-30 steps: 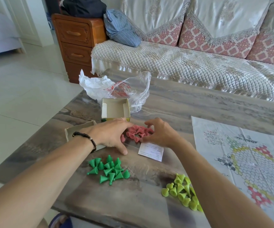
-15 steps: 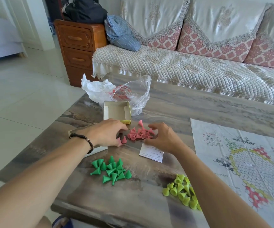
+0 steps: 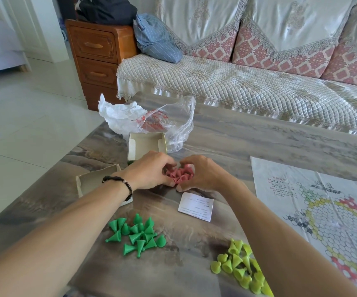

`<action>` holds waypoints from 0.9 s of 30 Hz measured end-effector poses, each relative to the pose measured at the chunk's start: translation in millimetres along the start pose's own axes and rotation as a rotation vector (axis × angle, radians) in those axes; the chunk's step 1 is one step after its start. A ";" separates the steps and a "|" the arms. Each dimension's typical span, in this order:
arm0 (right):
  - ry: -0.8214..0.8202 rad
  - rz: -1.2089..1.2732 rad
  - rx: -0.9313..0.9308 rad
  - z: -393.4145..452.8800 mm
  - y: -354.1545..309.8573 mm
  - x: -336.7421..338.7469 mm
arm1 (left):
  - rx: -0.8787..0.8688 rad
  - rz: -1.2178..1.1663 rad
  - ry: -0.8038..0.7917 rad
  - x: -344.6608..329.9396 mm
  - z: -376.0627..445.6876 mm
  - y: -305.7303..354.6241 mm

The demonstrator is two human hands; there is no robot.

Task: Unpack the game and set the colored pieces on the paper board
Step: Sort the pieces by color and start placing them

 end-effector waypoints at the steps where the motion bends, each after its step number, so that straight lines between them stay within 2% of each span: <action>1: 0.009 0.013 0.007 -0.7 0.8 -0.3 | -0.007 0.000 0.009 -0.5 1.0 0.1; 6: 0.026 0.043 0.028 -11.9 2.7 4.6 | -0.029 0.063 0.028 2.7 -4.9 1.7; 13: 0.200 -0.033 -0.006 -68.1 10.8 18.6 | -0.142 0.173 0.093 14.9 -47.4 40.5; 18: 0.303 -0.063 -0.014 -127.5 18.1 23.5 | -0.237 0.136 0.158 -8.6 -83.3 88.8; 23: 0.427 -0.014 0.003 -191.8 36.1 11.8 | -0.280 0.094 0.090 -42.9 -115.6 128.7; 27: 0.399 -0.021 0.005 -231.6 50.6 -4.5 | -0.295 0.091 0.128 -72.7 -120.1 137.3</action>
Point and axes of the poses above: each hand's wrist, its own z-axis towards the middle knuckle, its own x-axis out of the back of the hand, y = z × x, the point moved 1 cm from there along z, towards the middle knuckle, and after that the axes turned 6 degrees about z, right-handed, at the moved point
